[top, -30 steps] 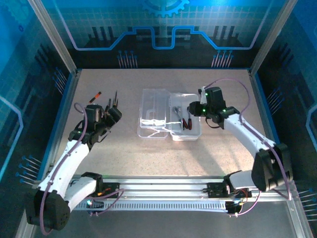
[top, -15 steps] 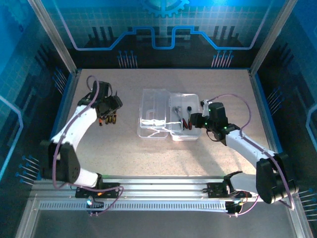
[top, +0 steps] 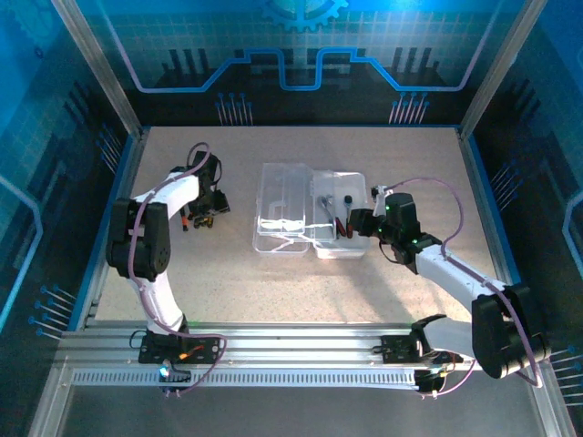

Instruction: Pack the tool kit

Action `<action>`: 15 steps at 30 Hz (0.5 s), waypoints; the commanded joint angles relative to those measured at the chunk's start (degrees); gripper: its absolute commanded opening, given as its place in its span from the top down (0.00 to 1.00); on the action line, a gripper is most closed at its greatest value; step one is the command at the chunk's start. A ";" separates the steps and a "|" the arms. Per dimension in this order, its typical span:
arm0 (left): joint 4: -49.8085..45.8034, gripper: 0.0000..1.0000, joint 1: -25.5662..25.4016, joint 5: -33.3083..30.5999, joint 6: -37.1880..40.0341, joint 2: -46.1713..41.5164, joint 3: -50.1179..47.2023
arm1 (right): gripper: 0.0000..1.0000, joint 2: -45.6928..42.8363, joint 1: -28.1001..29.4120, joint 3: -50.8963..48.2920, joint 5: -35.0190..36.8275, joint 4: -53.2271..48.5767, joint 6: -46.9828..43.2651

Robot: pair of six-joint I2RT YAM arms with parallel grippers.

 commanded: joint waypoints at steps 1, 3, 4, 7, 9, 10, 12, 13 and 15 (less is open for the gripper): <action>-0.72 0.44 0.45 -0.75 2.10 0.35 1.26 | 0.71 -0.05 0.47 -0.61 0.12 1.94 0.70; -0.63 0.45 0.45 -0.65 2.27 0.79 1.36 | 0.71 0.23 0.45 -0.56 0.07 2.08 0.80; -0.53 0.45 0.45 -0.24 2.23 1.08 1.25 | 0.72 0.40 0.50 -0.49 -0.01 1.99 0.71; -0.03 0.45 0.30 1.22 2.20 1.54 1.02 | 0.72 0.61 0.47 -0.26 -0.11 1.66 0.65; -0.34 0.45 0.06 1.32 1.83 1.76 1.10 | 0.72 0.49 0.49 -0.38 0.13 1.68 0.52; -0.66 0.45 -0.22 1.34 1.67 1.77 1.09 | 0.72 0.53 0.42 -0.48 0.39 1.63 0.61; -0.92 0.46 -0.90 1.17 1.90 1.59 1.08 | 0.71 0.65 0.41 -0.50 0.68 1.70 0.82; -1.03 0.46 -1.25 1.07 2.09 1.63 1.07 | 0.71 0.68 0.41 -0.43 0.85 1.53 0.95; -1.27 0.47 -1.73 1.24 2.18 1.91 1.20 | 0.71 0.71 0.39 -0.35 0.83 1.44 1.04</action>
